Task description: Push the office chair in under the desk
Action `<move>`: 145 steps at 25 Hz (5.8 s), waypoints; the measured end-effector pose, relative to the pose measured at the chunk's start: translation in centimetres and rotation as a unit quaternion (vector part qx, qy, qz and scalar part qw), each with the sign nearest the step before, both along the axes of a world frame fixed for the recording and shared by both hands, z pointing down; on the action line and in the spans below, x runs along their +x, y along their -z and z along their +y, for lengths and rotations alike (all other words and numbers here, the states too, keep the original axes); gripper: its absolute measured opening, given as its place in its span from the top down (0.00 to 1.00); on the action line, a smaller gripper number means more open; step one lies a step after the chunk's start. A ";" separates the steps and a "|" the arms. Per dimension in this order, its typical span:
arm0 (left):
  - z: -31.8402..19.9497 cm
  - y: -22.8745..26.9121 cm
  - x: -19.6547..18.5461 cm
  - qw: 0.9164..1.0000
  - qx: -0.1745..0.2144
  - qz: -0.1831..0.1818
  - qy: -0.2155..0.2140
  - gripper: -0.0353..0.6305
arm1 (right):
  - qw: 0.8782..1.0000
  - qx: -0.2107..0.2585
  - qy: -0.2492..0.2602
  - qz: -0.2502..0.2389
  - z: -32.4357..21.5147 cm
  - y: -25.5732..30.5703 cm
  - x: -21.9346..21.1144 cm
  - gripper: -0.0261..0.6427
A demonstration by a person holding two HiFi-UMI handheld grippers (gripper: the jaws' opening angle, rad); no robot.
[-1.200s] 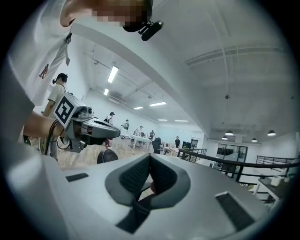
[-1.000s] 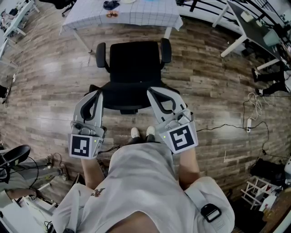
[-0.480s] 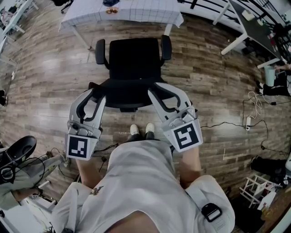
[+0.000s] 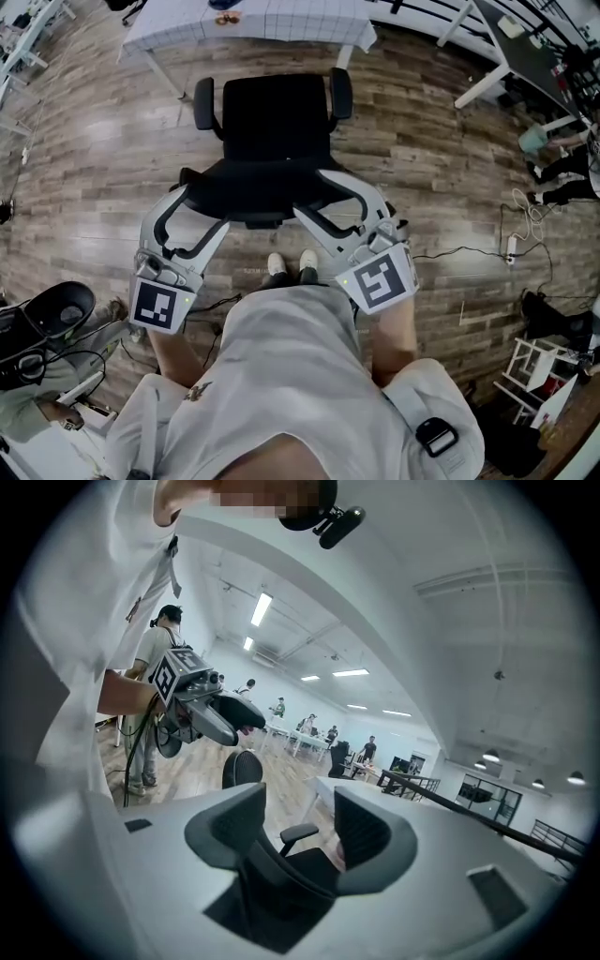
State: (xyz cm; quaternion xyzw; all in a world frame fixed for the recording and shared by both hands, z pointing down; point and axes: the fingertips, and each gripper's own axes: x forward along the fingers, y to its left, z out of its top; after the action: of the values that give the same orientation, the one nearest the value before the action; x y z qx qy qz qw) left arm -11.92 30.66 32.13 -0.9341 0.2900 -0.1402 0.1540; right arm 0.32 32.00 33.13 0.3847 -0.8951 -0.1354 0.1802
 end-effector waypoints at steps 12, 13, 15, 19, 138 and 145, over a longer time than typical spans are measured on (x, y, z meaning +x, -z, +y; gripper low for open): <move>1.0 -3.6 1.1 0.997 -0.034 -0.068 -0.020 0.36 | 0.996 -0.042 0.051 0.059 1.7 -2.9 -0.7 0.45; 0.8 -3.8 1.2 0.997 -0.034 -0.072 -0.022 0.35 | 0.995 -0.047 0.056 0.066 1.8 -3.2 -0.8 0.42; 0.6 -4.3 1.4 0.996 -0.035 -0.076 -0.025 0.35 | 0.993 -0.055 0.062 0.080 1.7 -4.0 -1.1 0.42; 0.4 -5.2 1.7 0.995 -0.044 -0.081 -0.031 0.35 | 0.991 -0.066 0.069 0.094 1.5 -5.4 -1.4 0.38; -18.8 -6.5 3.8 0.994 -0.019 -0.110 -0.002 0.38 | 0.984 -0.099 0.098 0.112 -19.4 -7.4 -0.2 0.44; -19.8 -6.7 3.6 0.993 -0.019 -0.113 -0.009 0.39 | 0.983 -0.105 0.098 0.117 -20.5 -7.7 -0.4 0.44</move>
State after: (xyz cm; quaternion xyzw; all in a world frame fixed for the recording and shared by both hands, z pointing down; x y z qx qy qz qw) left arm -8.32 10.82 38.85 -0.9175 0.2597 -0.2492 0.1694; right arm -0.08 11.51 40.83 0.2561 -0.9104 -0.1016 0.3085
